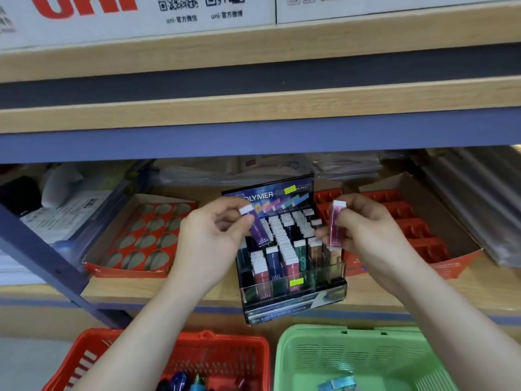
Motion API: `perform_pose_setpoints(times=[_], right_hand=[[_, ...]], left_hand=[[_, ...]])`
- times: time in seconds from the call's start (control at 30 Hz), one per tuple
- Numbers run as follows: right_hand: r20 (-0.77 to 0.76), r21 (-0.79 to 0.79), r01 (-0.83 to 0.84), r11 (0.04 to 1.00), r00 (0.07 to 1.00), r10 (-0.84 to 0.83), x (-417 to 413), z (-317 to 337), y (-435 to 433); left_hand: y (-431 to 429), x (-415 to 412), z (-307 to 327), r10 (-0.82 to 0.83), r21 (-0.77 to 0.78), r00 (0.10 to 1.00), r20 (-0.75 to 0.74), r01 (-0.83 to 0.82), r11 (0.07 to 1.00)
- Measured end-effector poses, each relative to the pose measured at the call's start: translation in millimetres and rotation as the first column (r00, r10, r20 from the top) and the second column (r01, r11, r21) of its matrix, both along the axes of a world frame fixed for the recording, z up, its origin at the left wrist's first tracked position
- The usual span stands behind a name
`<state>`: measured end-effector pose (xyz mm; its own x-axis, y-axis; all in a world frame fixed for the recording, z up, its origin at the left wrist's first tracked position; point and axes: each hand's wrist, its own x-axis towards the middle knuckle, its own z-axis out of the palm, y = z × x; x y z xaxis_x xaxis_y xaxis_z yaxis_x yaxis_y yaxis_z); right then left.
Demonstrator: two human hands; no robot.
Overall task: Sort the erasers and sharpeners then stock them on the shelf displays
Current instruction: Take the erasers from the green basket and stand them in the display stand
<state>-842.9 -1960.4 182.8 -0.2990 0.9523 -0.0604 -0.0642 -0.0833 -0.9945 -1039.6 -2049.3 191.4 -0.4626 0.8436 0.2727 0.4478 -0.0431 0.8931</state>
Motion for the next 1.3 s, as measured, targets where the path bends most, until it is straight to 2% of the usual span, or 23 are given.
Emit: perform_pose_setpoints(times=[0.1,0.17,0.23,0.33,0.37,0.4,0.43,0.47,0.5,0.67,0.8,0.87,1.1,1.27,1.3], right_hand=[[0.079,0.035,-0.139,0.99,0.988,0.136,-1.6,-0.6,-3.7],[0.196,0.129,-0.264,0.956,0.952,0.236,-6.3,-2.5,-7.2],[0.295,0.229,-0.298,0.927,0.928,0.226,-11.4,-5.4,-8.0],[0.303,0.254,-0.24,0.937,0.94,0.159,-10.2,-10.9,-6.4],[0.291,0.242,-0.2,0.949,0.948,0.126,-6.8,-12.4,-5.8],[0.274,0.231,-0.155,0.961,0.958,0.088,-2.4,-13.9,-5.4],[0.255,0.228,-0.109,0.967,0.966,0.049,2.0,-14.8,-5.4],[0.236,0.232,-0.068,0.97,0.972,0.012,5.8,-15.3,-5.4],[0.22,0.238,-0.038,0.971,0.975,-0.016,8.9,-16.1,-5.5],[0.173,0.237,0.045,0.971,0.981,-0.088,20.7,-21.8,-6.7],[0.103,0.134,0.029,0.991,0.994,-0.043,31.5,-29.1,-5.9],[0.076,0.092,0.031,0.995,0.996,-0.038,33.9,-30.6,-6.6],[-0.021,0.039,0.039,0.999,0.999,-0.038,39.8,-27.2,-8.5],[-0.057,0.026,0.035,0.999,0.998,-0.033,38.6,-23.4,-11.9],[-0.059,0.026,0.034,0.999,0.998,-0.033,38.2,-23.8,-12.7]], left_hand=[[7.0,10.5,3.1,-0.064,-0.046,0.997,0.044,0.066,0.997],[10.3,20.0,2.7,-0.116,-0.073,0.992,0.043,0.119,0.99],[12.5,27.9,3.1,-0.155,-0.083,0.987,0.04,0.158,0.984],[14.9,25.5,0.5,-0.162,-0.123,0.987,0.017,0.163,0.979],[15.5,21.6,-1.5,-0.151,-0.18,0.984,-0.092,0.132,0.975],[15.7,18.0,-3.3,-0.159,-0.262,0.951,-0.264,0.088,0.961],[15.2,16.9,-4.0,-0.193,-0.342,0.883,-0.427,0.039,0.939],[15.3,18.0,-4.5,-0.233,-0.393,0.814,-0.532,0.006,0.919],[15.7,20.2,-5.1,-0.265,-0.428,0.782,-0.565,-0.004,0.904],[17.4,16.7,5.3,-0.27,-0.461,0.814,-0.515,0.002,0.887],[21.8,5.6,28.7,-0.007,-0.181,0.932,-0.362,-0.063,0.981],[32.9,12.1,29.1,0.008,-0.121,0.936,-0.351,-0.055,0.991],[69.3,25.7,-0.9,-0.198,-0.286,0.8,-0.566,0.034,0.957],[79.4,32.4,-9.9,-0.336,-0.398,0.681,-0.65,0.071,0.914],[81.1,34.2,-10.8,-0.342,-0.413,0.682,-0.647,0.063,0.908]])
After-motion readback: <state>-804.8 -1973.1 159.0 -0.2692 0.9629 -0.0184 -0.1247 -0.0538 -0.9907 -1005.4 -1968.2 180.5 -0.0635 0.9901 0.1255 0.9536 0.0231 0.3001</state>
